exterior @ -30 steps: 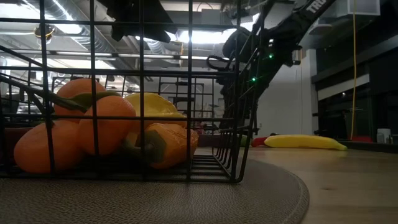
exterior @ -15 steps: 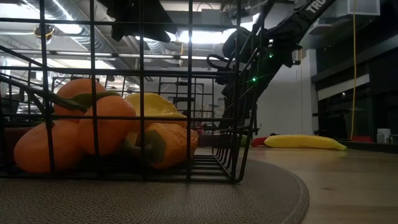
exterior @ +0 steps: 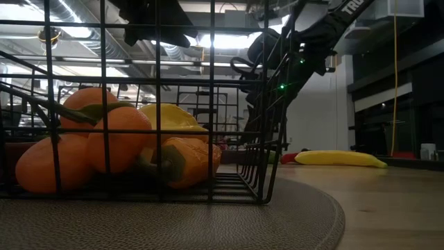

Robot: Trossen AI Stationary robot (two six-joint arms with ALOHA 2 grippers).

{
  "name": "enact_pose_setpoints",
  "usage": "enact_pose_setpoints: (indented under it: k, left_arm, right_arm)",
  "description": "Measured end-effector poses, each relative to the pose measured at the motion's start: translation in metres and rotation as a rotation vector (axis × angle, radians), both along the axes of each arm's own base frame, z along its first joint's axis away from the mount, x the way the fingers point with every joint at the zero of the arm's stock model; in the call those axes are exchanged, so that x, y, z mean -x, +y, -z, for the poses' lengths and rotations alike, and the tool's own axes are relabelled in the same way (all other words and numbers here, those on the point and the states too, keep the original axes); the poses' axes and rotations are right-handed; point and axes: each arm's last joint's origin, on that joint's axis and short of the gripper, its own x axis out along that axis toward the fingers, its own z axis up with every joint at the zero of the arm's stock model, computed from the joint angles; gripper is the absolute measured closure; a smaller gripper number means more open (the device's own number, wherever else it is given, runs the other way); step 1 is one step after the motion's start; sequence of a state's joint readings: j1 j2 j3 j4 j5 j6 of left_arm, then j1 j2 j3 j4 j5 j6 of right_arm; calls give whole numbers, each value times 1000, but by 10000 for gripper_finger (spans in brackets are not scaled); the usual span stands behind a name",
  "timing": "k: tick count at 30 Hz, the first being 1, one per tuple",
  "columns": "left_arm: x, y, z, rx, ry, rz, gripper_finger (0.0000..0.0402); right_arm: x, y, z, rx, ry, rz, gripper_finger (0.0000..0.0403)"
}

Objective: Build produce basket
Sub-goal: Put the eggplant into the black wire basket

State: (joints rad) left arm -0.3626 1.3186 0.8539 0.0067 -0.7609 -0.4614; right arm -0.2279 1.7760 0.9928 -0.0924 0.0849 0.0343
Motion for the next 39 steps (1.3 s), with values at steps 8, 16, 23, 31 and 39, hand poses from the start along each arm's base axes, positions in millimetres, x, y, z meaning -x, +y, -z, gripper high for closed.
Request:
enact_pose_setpoints:
  k: [8,16,23,31,39]
  left_arm:
    - [0,0,0,0,0,0,262]
    - [0,0,0,0,0,0,262]
    - [0,0,0,-1,1,0,262]
    - [1,0,2,-9,23,0,262]
    - [1,0,2,-8,23,0,262]
  right_arm:
    - [-1,0,-1,-4,-13,9,131]
    - [-1,0,0,-3,-15,9,89]
    - [-3,-8,23,32,60,61,89]
    - [-3,-19,43,-17,95,136,94]
    - [-3,-14,41,-89,71,154,232]
